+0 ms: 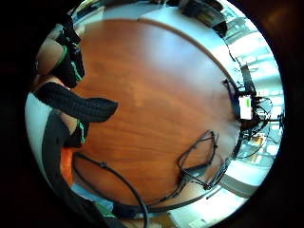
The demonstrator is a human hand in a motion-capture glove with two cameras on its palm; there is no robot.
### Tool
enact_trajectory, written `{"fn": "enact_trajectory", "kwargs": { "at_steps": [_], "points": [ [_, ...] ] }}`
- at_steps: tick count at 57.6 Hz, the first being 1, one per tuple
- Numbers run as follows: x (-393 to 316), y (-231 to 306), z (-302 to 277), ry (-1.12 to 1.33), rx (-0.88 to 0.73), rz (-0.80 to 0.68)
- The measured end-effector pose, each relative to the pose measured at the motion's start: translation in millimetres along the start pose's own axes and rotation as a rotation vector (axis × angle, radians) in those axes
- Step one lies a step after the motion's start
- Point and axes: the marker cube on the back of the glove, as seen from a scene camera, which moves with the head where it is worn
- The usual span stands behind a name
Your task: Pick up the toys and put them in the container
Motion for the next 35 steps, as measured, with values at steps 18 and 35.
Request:
{"fn": "enact_trajectory", "kwargs": {
  "at_steps": [18,35],
  "points": [
    [-123,-77,-161,-0.071,0.137,-0.152],
    [-328,-124,-134,-0.129,0.016,-0.423]
  ]
}}
